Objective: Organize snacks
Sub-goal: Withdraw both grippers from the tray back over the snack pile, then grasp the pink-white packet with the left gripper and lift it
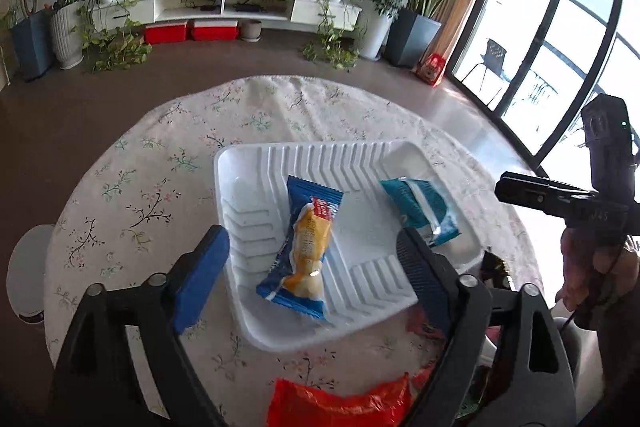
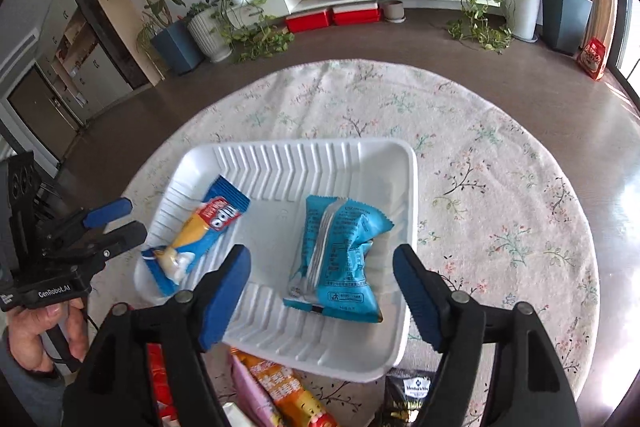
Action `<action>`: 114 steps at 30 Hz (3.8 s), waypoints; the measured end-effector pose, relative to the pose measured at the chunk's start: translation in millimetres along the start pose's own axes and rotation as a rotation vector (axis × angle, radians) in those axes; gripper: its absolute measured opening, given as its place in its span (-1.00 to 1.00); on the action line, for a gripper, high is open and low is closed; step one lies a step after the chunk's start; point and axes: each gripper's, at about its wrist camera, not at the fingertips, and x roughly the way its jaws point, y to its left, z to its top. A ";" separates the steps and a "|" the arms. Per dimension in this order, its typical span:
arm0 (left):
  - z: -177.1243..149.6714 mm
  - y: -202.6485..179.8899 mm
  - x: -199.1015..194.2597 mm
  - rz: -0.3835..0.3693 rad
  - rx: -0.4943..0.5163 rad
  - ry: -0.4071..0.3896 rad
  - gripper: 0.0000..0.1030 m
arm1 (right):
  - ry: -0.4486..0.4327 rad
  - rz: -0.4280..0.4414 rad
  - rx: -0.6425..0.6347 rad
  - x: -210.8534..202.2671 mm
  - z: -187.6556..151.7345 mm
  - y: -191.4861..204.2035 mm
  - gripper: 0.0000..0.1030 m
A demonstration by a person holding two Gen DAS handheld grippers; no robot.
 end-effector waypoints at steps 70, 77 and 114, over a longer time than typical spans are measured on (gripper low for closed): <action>-186.1 -93.9 0.6 -0.211 0.985 0.587 0.38 | 0.087 0.228 0.148 -85.0 -231.9 1.9 0.54; -198.6 -88.0 -8.6 -0.201 0.971 0.634 0.38 | 0.089 0.231 0.158 -82.1 -232.1 0.4 0.54; -202.1 -93.3 -48.5 -0.111 0.514 0.503 -0.72 | 0.120 0.096 -0.190 -73.0 -179.0 28.6 0.18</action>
